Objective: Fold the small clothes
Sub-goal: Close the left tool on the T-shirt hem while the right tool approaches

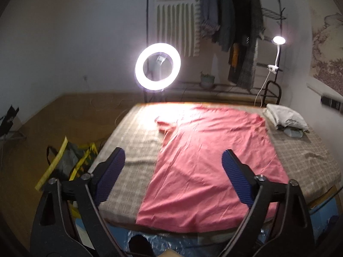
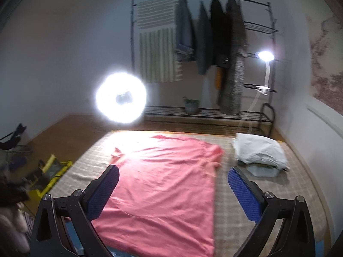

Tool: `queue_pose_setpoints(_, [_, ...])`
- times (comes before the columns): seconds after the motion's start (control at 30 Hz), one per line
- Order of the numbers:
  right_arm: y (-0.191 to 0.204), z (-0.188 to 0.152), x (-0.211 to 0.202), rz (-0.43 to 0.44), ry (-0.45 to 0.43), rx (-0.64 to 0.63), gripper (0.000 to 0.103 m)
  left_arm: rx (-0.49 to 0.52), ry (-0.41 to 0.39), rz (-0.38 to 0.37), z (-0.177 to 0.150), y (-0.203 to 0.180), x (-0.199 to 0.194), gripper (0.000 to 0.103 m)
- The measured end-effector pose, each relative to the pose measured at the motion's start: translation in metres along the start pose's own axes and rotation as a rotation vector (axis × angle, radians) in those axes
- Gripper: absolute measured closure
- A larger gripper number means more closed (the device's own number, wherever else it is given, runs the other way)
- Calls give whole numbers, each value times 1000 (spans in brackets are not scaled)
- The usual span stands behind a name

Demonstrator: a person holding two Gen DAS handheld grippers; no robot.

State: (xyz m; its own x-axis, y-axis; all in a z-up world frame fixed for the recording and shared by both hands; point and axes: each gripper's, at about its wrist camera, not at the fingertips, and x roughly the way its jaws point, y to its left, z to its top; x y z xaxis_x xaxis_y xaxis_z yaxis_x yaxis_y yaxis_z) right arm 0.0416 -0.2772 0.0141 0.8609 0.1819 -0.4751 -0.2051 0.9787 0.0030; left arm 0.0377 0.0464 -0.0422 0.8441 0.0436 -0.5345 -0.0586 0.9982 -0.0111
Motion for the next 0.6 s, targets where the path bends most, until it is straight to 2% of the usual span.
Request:
queue_pose_setpoints(0.1, [14, 19, 21, 81, 17, -14, 12, -53, 65, -2, -17, 24, 16, 26])
queue_pose_setpoints(0.23, [33, 47, 51, 158, 21, -22, 20, -128, 143, -17, -43, 51, 36, 33])
queue_pose_setpoints(0.3, [42, 60, 67, 182, 17, -29, 22, -157, 186, -18, -55, 61, 48, 41])
queue_pose_setpoints(0.4, [57, 82, 100, 248, 48, -17, 24, -211, 250, -27, -73, 72, 67, 46])
queue_pose_setpoints(0.47, [68, 96, 126, 294, 80, -7, 28, -241, 291, -36, -87, 79, 82, 47])
queue_pose_setpoints(0.6, [89, 112, 183, 354, 149, 0, 29, -261, 365, -26, -109, 84, 109, 47])
